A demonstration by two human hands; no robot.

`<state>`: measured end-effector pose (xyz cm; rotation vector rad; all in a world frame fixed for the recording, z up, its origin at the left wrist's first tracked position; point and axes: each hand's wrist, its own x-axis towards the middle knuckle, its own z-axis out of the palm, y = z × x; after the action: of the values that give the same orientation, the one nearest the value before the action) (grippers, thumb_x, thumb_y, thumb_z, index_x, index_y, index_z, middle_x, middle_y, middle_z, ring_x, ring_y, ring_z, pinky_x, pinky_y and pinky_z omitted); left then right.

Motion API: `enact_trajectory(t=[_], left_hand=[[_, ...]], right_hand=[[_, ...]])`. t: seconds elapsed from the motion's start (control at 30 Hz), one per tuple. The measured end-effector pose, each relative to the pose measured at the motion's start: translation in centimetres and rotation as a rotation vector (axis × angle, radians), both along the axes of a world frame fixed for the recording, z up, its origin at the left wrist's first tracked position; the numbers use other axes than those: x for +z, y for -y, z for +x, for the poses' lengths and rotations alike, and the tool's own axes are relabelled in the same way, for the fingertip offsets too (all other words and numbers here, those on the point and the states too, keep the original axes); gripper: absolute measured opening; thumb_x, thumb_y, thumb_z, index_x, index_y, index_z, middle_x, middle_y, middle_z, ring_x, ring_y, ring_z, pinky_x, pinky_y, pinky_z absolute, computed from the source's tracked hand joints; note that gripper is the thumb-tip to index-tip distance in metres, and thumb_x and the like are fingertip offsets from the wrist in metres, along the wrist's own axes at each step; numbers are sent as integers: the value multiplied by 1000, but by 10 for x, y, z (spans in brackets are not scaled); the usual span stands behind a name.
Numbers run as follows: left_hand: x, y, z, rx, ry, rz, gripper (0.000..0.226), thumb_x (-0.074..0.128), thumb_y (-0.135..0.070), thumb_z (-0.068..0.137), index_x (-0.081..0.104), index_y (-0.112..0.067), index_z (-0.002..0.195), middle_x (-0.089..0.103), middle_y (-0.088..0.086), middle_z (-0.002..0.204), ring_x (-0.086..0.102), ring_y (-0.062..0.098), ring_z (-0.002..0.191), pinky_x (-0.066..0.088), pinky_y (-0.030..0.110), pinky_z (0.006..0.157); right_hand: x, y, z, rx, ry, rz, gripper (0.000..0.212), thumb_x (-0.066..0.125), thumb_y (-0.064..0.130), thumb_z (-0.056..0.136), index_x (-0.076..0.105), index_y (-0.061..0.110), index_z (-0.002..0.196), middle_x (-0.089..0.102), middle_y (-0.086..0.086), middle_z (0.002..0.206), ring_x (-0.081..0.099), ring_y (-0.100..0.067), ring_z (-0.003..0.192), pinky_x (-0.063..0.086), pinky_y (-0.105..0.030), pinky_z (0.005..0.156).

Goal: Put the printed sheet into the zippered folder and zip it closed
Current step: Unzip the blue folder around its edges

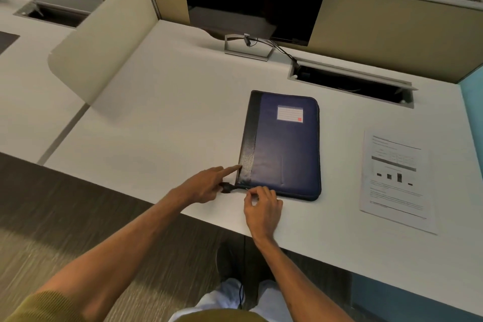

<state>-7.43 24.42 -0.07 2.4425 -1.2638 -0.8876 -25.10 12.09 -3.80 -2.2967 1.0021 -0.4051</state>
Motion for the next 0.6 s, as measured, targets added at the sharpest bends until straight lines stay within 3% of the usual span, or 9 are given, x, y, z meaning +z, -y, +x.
enact_trajectory(t=[0.17, 0.47, 0.6], left_hand=[[2, 5, -2, -90, 118, 30, 89, 56, -12, 105, 3, -43, 169, 40, -7, 87, 44, 15, 77, 34, 30, 63], [1, 3, -7, -90, 181, 42, 90, 51, -11, 103, -1, -42, 169, 38, -5, 82, 38, 15, 70, 30, 34, 63], [5, 8, -4, -161, 238, 77, 90, 51, -12, 103, -2, -39, 170, 38, -5, 85, 43, 18, 75, 36, 35, 69]], right_hand=[[2, -7, 1, -47, 15, 39, 15, 83, 25, 86, 72, 25, 96, 71, 6, 94, 62, -14, 89, 53, -35, 79], [2, -20, 5, -77, 51, 69, 15, 83, 18, 85, 71, 21, 95, 70, 5, 91, 62, -14, 86, 55, -33, 78], [1, -12, 5, -127, 48, 110, 16, 83, 21, 84, 70, 23, 92, 69, 7, 86, 60, -10, 81, 51, -30, 77]])
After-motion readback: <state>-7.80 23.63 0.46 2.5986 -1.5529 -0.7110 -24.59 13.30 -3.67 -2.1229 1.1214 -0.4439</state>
